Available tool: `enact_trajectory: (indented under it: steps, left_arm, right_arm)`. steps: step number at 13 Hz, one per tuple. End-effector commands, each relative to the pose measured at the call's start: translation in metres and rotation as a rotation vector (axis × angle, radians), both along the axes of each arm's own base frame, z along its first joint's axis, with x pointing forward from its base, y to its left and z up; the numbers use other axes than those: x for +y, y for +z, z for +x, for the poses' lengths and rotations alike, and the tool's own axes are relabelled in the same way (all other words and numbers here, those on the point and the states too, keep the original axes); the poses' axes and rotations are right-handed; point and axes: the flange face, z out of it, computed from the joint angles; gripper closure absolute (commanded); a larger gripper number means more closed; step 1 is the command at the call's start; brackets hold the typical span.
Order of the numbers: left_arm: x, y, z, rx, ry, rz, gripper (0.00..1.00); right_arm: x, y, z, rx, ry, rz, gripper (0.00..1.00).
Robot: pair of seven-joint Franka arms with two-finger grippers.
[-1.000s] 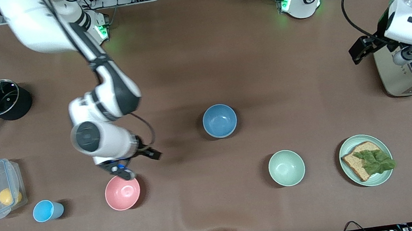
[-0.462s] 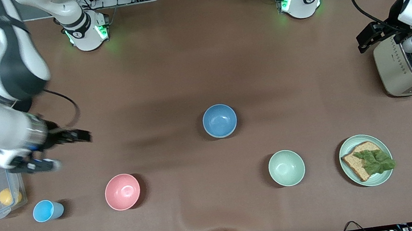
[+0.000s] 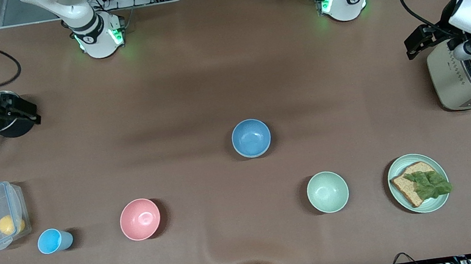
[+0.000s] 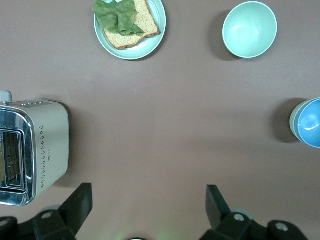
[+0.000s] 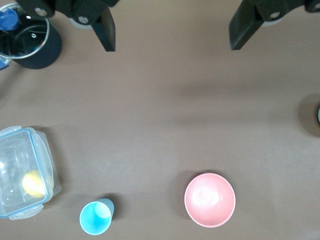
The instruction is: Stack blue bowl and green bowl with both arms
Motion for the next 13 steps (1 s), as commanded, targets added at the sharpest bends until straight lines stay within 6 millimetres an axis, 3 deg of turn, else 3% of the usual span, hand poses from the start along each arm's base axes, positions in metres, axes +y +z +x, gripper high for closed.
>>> enact_trajectory:
  steps: [1, 6, 13]
  left_arm:
    - [-0.003, 0.004, -0.009, 0.002, -0.03, -0.019, 0.0]
    - [-0.002, 0.005, -0.01, 0.0, -0.029, -0.017, 0.0]
    - [-0.002, 0.005, -0.013, 0.011, -0.036, -0.016, 0.0]
  right_arm:
    - [-0.009, -0.006, -0.006, 0.006, 0.046, -0.053, 0.0]
    - [-0.029, -0.004, 0.001, -0.035, 0.062, -0.061, 0.0]
    - [-0.029, -0.005, 0.001, -0.035, 0.062, -0.06, 0.0]
